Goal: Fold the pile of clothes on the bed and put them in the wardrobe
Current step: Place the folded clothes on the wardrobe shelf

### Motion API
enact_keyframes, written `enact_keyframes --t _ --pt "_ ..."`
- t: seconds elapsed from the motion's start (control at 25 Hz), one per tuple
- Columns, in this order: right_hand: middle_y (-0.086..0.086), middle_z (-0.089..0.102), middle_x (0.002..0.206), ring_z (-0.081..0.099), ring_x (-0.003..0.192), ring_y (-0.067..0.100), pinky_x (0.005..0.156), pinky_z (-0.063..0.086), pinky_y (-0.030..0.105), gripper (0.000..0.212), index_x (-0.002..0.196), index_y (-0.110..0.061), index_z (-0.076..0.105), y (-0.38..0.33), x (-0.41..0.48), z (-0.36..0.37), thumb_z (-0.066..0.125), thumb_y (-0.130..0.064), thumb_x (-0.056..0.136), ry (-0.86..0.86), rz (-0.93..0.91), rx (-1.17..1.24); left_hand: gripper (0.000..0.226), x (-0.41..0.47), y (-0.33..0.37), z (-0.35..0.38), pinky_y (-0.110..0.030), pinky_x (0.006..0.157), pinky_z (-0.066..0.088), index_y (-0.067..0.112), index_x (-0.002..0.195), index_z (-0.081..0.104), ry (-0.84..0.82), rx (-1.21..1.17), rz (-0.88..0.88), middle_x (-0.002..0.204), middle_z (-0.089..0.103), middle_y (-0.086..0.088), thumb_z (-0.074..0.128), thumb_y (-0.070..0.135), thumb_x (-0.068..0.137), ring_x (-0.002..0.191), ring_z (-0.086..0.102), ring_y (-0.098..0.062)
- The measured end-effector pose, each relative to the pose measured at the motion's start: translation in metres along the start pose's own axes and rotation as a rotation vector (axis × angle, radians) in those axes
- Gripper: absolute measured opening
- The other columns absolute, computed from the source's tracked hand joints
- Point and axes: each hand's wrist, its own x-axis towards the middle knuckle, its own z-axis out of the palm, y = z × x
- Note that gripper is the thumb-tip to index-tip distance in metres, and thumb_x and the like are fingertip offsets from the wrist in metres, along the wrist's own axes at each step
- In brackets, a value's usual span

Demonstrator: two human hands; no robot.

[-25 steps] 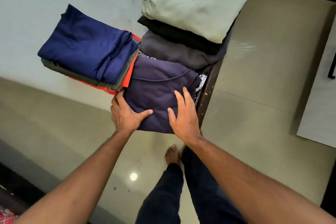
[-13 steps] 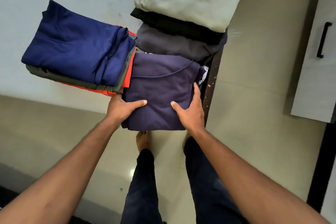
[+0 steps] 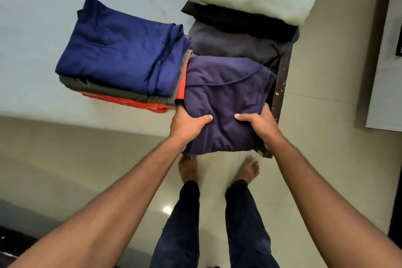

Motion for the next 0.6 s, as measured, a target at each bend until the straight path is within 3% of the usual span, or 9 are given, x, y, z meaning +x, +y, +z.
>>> enact_keyframes --t 0.24,0.36,0.48,0.6 --pt "-0.008 0.059 0.135 0.058 0.117 0.021 0.104 0.048 0.043 0.093 0.143 -0.029 0.041 -0.007 0.002 -0.003 0.086 -0.029 0.061 -0.034 0.04 0.02 0.087 -0.023 0.022 0.015 -0.04 0.1 0.046 0.018 0.15 0.027 0.039 0.205 0.082 0.139 0.058 -0.011 0.077 0.035 0.081 0.124 0.055 -0.038" --pt "-0.006 0.058 0.136 0.057 0.12 0.023 0.106 0.047 0.043 0.098 0.145 -0.028 0.04 -0.007 0.001 -0.003 0.085 -0.033 0.059 -0.031 0.021 -0.021 0.091 -0.038 0.025 0.024 -0.04 0.093 0.045 0.01 0.152 0.018 0.041 0.323 0.185 0.137 0.057 -0.016 0.073 0.036 0.085 0.121 0.056 -0.041" --pt "-0.001 0.058 0.137 0.056 0.122 0.026 0.107 0.046 0.045 0.092 0.146 -0.027 0.039 -0.008 -0.003 0.005 0.077 -0.035 0.063 -0.001 -0.004 -0.069 0.102 -0.047 0.027 0.038 -0.045 0.099 0.047 0.006 0.156 0.003 -0.003 0.439 0.275 0.14 0.051 -0.018 0.072 0.033 0.085 0.123 0.054 -0.042" --pt "0.007 0.053 0.14 0.054 0.125 0.032 0.107 0.045 0.048 0.089 0.147 -0.023 0.037 0.001 -0.014 0.013 0.069 -0.046 0.067 0.064 -0.049 -0.173 0.101 -0.052 0.027 0.045 -0.047 0.098 0.049 0.006 0.155 0.004 0.021 0.496 0.321 0.135 0.052 -0.019 0.072 0.027 0.083 0.119 0.057 -0.041"
